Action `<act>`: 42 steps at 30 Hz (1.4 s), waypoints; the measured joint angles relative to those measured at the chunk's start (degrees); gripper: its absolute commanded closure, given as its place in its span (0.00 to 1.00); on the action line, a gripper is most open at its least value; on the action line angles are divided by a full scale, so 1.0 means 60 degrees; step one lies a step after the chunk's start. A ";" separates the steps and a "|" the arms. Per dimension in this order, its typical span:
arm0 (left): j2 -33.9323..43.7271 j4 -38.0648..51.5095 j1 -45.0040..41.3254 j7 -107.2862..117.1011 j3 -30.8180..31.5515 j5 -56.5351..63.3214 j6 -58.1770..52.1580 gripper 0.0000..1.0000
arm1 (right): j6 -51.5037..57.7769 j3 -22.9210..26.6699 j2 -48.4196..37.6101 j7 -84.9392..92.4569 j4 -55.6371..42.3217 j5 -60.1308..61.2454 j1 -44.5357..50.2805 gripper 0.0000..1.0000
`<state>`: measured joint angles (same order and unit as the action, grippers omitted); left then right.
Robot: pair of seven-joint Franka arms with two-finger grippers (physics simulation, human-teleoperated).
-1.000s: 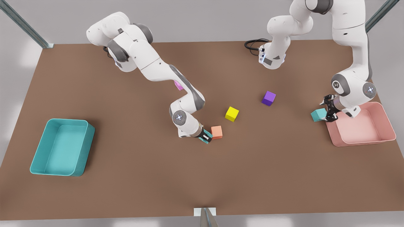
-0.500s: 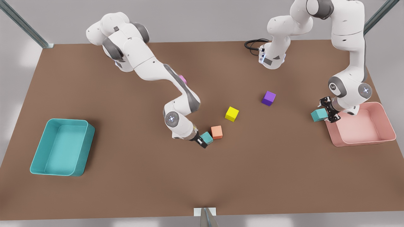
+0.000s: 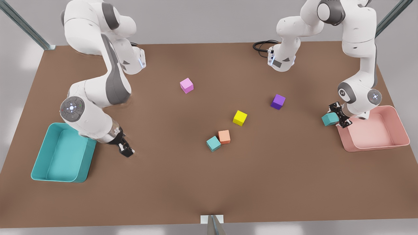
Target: Stack the two blue cubes on top of each other
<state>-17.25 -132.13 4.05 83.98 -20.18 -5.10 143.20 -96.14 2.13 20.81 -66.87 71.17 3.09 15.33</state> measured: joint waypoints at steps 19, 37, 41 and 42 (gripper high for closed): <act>0.0543 0.0992 -0.0151 0.0591 0.1033 -0.0001 -0.0996 0.40 | 0.2176 -0.0079 -0.2682 0.5326 0.1982 -0.1195 -0.0144 0.00; -0.5222 1.1001 -0.6503 0.4028 0.4421 0.0704 -0.5166 0.40 | 0.2243 -0.0007 -0.2463 0.7739 0.1708 -0.1182 0.0086 0.00; -0.5533 1.1130 -0.6536 0.4654 0.4408 0.0708 -0.5061 0.40 | 0.2240 -0.0020 -0.2463 0.8015 0.1698 -0.1180 0.0098 0.00; -0.5569 1.1133 -0.6535 0.4789 0.4406 0.0708 -0.5007 0.40 | 0.2239 -0.0021 -0.2463 0.8075 0.1695 -0.1179 0.0101 0.00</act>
<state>-50.67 -65.33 -35.16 112.71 6.26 -0.86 113.16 -82.70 2.01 6.04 -18.42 81.34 -3.98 15.94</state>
